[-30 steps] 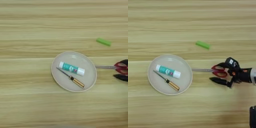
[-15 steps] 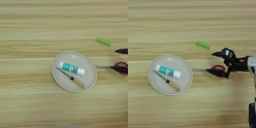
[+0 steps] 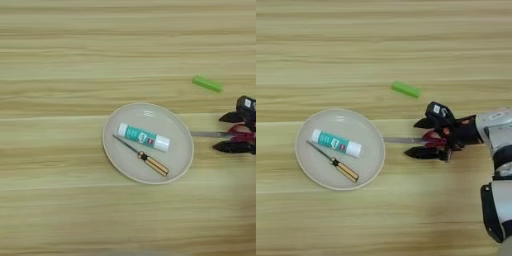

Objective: Move the objects on the table

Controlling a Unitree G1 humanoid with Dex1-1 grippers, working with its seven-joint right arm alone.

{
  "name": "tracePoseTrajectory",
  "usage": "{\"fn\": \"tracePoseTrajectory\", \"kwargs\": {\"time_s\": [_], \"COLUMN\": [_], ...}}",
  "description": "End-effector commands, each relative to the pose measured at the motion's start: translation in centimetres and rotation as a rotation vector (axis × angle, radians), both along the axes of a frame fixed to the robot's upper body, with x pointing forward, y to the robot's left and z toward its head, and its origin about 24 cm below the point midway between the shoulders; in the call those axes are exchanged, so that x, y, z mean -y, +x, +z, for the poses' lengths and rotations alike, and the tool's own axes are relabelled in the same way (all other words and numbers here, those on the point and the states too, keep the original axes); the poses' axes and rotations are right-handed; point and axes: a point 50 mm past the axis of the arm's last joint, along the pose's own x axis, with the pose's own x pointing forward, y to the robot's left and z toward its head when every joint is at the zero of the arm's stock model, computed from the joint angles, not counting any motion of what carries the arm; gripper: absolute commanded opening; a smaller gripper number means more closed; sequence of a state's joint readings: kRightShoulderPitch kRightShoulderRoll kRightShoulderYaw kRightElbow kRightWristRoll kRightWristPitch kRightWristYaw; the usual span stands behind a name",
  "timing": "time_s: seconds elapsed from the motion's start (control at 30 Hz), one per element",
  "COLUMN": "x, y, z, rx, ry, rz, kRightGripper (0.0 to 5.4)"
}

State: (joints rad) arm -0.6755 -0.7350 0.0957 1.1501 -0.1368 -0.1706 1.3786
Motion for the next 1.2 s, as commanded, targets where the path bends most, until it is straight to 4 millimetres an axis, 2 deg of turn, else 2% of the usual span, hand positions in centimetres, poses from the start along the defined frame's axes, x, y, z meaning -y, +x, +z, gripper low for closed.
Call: {"fn": "tracePoseTrajectory", "kwargs": {"time_s": [0.03, 0.23, 0.63, 1.2], "x": [0.0, -0.1, 0.2, 1.1], "y": [2.1, 1.9, 0.9, -0.1], "z": [3.1, 1.7, 0.6, -0.1], "rx": [0.159, 0.161, 0.087, 0.008], "ry": [-0.065, -0.127, -0.103, -0.137], "rz": [-0.004, 0.005, 0.008, 0.004], "kRightGripper": [5.36, 5.36, 3.86, 2.30]}}
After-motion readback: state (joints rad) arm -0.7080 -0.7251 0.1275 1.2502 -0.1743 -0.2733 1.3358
